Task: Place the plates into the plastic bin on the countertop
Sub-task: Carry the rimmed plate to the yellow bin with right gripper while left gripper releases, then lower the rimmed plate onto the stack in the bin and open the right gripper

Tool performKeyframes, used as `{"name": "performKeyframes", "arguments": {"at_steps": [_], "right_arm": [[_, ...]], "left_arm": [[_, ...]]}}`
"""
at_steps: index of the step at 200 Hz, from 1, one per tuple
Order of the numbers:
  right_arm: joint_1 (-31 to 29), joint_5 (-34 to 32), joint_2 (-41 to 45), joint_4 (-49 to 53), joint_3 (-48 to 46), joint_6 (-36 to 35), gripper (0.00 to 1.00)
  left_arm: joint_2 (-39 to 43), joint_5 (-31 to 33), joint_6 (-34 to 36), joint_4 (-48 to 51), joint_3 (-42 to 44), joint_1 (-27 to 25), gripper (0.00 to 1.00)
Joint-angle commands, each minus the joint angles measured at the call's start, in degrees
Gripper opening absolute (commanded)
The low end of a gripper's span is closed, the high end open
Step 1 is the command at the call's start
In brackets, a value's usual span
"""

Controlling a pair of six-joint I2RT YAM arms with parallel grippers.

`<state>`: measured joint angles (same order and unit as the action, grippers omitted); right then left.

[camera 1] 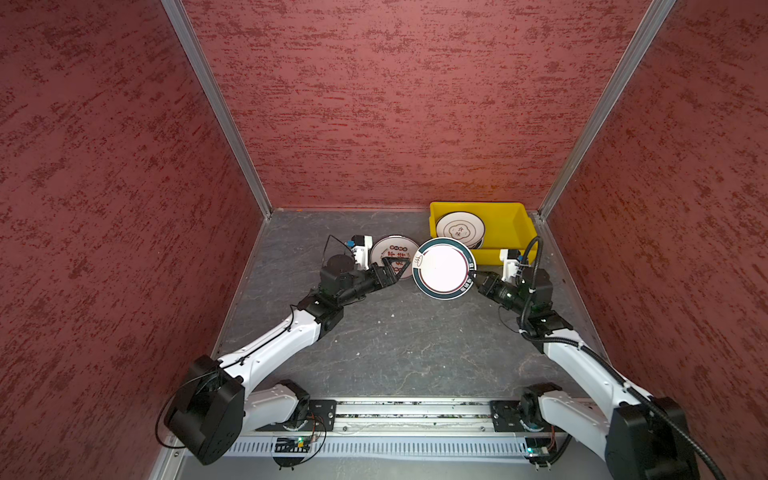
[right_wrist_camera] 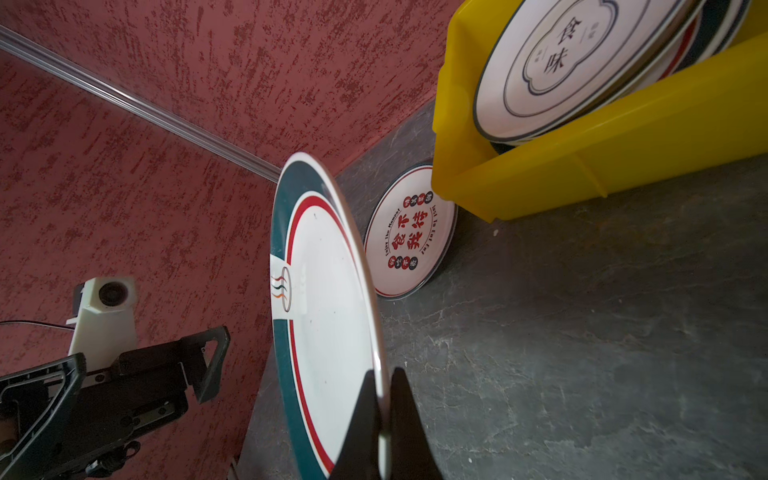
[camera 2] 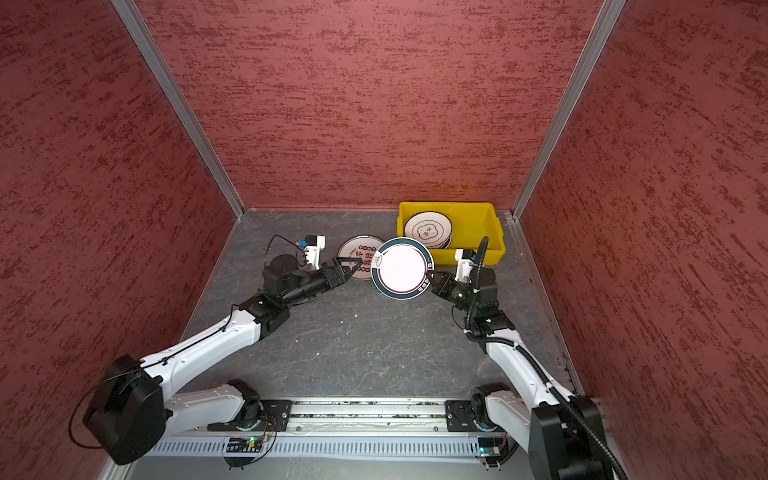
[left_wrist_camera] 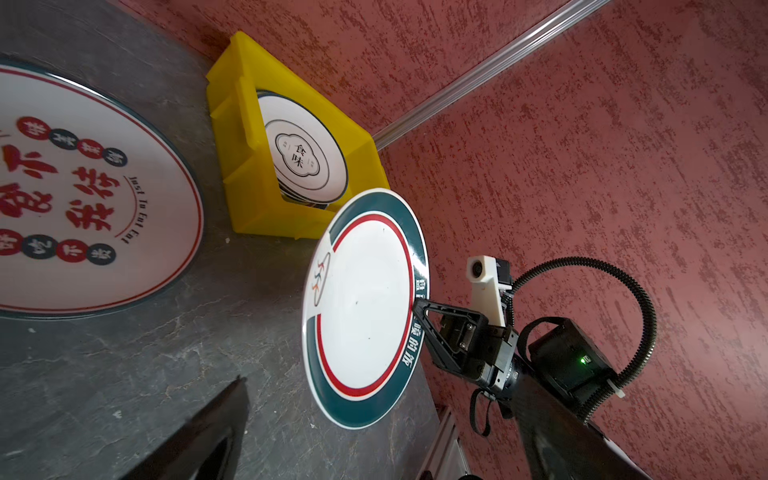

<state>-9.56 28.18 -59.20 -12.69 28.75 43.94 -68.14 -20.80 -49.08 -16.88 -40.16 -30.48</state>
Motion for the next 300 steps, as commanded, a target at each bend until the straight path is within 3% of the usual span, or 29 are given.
{"name": "performKeyframes", "arguments": {"at_steps": [1, 33, 71, 123, 185, 277, 300], "right_arm": [[-0.2, -2.1, 1.2, -0.4, 1.5, 0.5, 0.00], [-0.1, -3.8, -0.2, 0.9, 4.2, -0.3, 0.00], [-0.1, -10.7, -3.7, 8.1, 12.3, -4.7, 0.00], [0.4, -11.6, -12.5, 6.6, 20.8, -7.7, 0.00], [5.3, -9.3, -23.7, 4.7, 30.3, -5.7, 0.00], [6.4, -30.2, -43.5, 15.5, 49.5, -10.0, 0.00], [6.5, -30.3, -47.1, 16.2, 51.5, -9.8, 0.00]], "left_arm": [[0.9, 0.9, 1.1, 2.6, 1.7, 1.5, 1.00], [1.9, 0.2, 2.5, 3.3, 2.2, 2.8, 0.99], [4.7, 0.1, 2.8, 4.3, 4.0, 4.5, 0.99], [10.9, 2.9, 3.3, 10.2, 6.3, 5.9, 0.99], [25.9, 10.2, 3.2, 17.7, 13.3, 7.3, 0.99], [30.1, 10.4, 3.7, 22.8, 13.7, 9.4, 0.99], [30.0, 10.5, 4.1, 23.2, 13.3, 9.6, 0.99]]}}
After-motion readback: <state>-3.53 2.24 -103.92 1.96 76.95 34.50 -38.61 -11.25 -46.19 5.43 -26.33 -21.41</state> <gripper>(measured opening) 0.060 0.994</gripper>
